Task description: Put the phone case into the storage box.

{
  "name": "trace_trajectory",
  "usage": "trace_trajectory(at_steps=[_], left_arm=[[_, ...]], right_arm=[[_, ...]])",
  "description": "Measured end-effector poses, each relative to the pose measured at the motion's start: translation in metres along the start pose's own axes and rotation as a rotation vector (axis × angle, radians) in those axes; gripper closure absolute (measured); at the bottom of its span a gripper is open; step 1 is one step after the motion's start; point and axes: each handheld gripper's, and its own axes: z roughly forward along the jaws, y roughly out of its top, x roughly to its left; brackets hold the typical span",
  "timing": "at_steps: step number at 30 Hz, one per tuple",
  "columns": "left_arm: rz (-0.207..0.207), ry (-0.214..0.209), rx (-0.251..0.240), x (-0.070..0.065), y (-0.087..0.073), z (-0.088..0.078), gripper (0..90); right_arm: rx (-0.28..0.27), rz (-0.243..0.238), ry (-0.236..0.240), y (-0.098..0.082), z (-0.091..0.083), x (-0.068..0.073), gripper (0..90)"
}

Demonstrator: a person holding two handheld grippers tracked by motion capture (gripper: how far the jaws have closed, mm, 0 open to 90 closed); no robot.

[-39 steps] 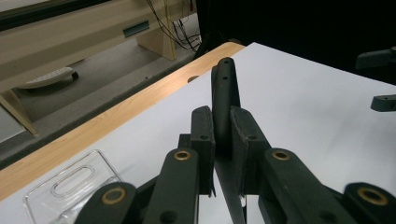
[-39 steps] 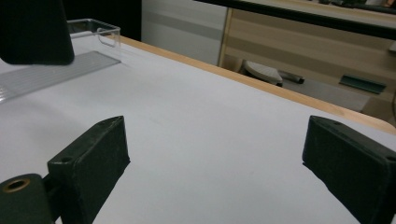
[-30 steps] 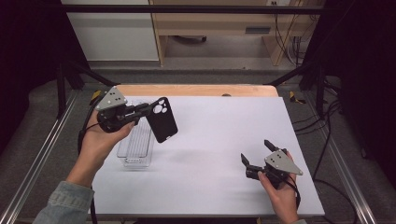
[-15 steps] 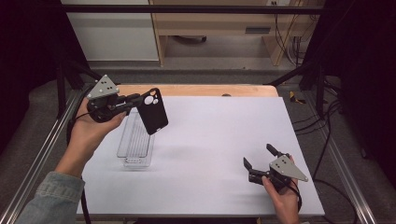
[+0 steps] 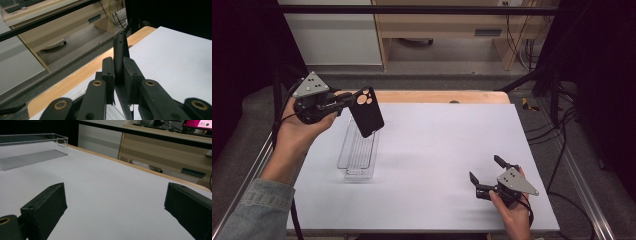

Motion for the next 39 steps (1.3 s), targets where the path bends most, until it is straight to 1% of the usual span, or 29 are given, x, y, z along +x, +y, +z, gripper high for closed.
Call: trace_trajectory(at_steps=[8, 13, 16, 19, 22, 29, 32, 36, 39], left_arm=[[-0.013, 0.033, 0.002, 0.013, -0.005, -0.008, 80.1], [-0.012, 0.048, 0.005, 0.017, -0.008, -0.011, 80.1], [-0.014, 0.049, 0.004, 0.019, -0.009, -0.013, 80.1], [-0.01, 0.048, 0.008, 0.019, -0.01, -0.012, 80.0], [-0.01, 0.045, 0.003, 0.02, -0.012, -0.01, 80.1], [-0.034, 0.058, 0.001, 0.025, -0.016, -0.003, 80.0], [-0.036, 0.06, 0.002, 0.026, -0.018, -0.003, 80.0], [-0.039, 0.069, 0.004, 0.028, -0.02, -0.003, 80.0], [-0.043, 0.071, 0.002, 0.029, -0.02, -0.003, 80.0]], right_arm=[[-0.004, 0.005, -0.002, -0.001, -0.001, -0.003, 4.7], [-0.006, 0.004, -0.002, -0.001, -0.002, -0.002, 4.9], [-0.006, 0.003, 0.001, -0.001, -0.001, -0.002, 5.0], [-0.002, 0.002, 0.004, -0.002, -0.001, -0.002, 5.2], [-0.011, 0.006, 0.01, -0.002, -0.001, -0.003, 5.3], [-0.029, 0.039, 0.037, -0.003, -0.002, -0.007, 5.4], [-0.032, 0.053, 0.048, -0.003, -0.002, -0.008, 5.3], [-0.03, 0.041, 0.048, -0.003, -0.001, -0.006, 4.9], [-0.034, 0.041, 0.046, -0.003, -0.001, -0.006, 4.7]])
